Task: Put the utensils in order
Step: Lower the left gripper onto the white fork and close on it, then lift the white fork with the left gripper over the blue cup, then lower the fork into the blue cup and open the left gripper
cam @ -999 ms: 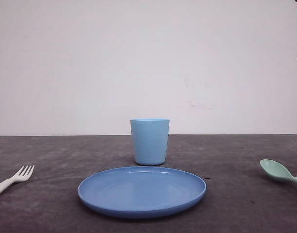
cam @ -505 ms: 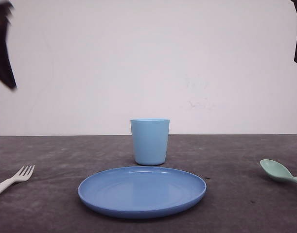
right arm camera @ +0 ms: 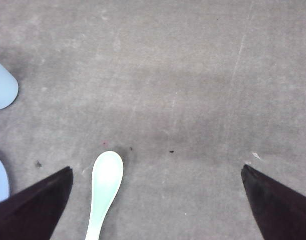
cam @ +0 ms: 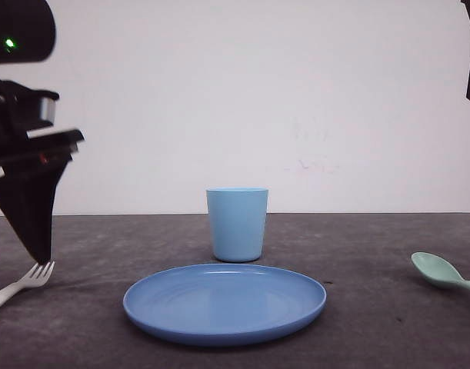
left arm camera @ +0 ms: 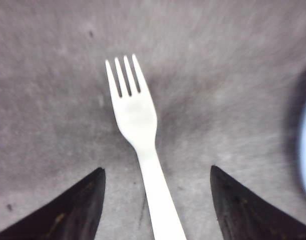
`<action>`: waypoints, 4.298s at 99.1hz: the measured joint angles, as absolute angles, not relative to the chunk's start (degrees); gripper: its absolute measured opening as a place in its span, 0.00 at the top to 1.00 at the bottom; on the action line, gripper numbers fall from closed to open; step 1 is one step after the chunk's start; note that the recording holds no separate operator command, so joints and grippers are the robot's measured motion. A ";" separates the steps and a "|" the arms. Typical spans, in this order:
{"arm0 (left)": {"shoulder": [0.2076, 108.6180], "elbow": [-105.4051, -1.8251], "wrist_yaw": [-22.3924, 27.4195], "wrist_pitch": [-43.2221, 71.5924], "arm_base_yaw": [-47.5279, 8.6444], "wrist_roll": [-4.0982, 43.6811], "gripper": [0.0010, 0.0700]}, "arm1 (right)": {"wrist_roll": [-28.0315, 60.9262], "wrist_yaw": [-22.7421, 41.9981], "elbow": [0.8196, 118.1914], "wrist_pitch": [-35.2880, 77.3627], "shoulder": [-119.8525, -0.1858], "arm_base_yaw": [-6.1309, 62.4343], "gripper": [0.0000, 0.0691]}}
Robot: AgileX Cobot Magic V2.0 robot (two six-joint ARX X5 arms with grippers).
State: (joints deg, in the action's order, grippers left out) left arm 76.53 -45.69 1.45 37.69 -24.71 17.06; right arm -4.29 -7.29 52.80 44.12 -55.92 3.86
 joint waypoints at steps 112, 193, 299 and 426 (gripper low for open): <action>83.68 -45.98 -2.20 34.52 -26.70 19.77 0.96 | -4.29 -7.29 52.80 44.45 -55.94 3.86 0.02; 72.49 -45.84 3.36 -15.42 -31.70 19.07 0.96 | -4.29 -7.29 52.80 44.42 -55.96 3.86 0.02; 103.24 -47.94 6.35 -51.24 -34.30 6.81 0.96 | -4.29 -7.29 52.80 44.42 -55.96 3.86 0.02; 94.08 -48.05 6.35 -40.49 -34.59 7.73 0.84 | -3.16 -7.57 52.80 45.74 -55.96 3.86 0.02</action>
State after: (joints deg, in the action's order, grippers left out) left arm 94.08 -48.05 6.35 -40.49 -34.59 7.73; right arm -3.16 -7.57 52.80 45.74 -55.96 3.86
